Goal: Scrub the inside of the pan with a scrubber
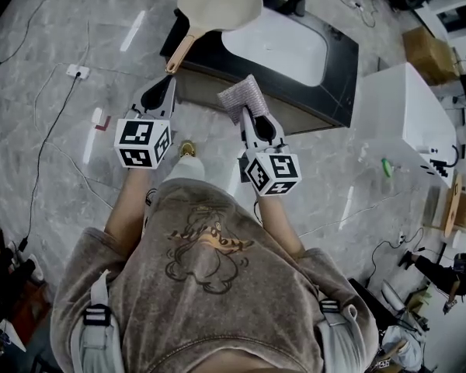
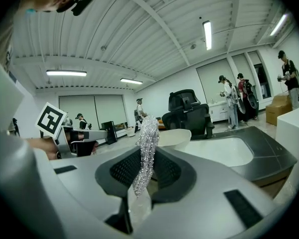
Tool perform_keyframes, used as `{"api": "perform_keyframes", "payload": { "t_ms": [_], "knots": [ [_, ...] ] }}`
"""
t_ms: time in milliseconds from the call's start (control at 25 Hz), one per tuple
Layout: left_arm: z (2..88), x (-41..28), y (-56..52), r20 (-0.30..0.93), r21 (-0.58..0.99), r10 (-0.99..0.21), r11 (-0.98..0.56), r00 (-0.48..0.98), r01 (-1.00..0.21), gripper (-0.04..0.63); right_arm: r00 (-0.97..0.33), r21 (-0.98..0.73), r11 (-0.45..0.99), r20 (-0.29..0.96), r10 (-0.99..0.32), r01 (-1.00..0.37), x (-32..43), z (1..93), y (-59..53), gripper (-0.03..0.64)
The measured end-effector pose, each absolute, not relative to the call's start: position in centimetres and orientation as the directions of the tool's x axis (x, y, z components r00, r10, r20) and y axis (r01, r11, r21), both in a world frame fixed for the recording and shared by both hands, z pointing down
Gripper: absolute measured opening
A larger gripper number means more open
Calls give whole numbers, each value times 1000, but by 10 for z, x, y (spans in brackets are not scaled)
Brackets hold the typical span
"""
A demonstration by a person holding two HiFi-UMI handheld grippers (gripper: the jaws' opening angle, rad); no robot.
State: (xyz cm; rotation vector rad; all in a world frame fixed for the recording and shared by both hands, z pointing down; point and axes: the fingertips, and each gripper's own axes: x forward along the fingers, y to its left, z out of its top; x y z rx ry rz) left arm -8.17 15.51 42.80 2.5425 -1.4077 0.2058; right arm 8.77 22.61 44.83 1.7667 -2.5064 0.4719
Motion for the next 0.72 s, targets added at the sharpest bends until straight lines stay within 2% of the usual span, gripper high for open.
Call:
{"api": "perform_keyframes", "payload": {
  "t_ms": [720],
  "knots": [
    [431, -88, 27, 276, 116, -779, -555, 564, -824, 20, -264, -234, 212, 218, -939, -949, 92, 444, 112, 80]
  ]
}}
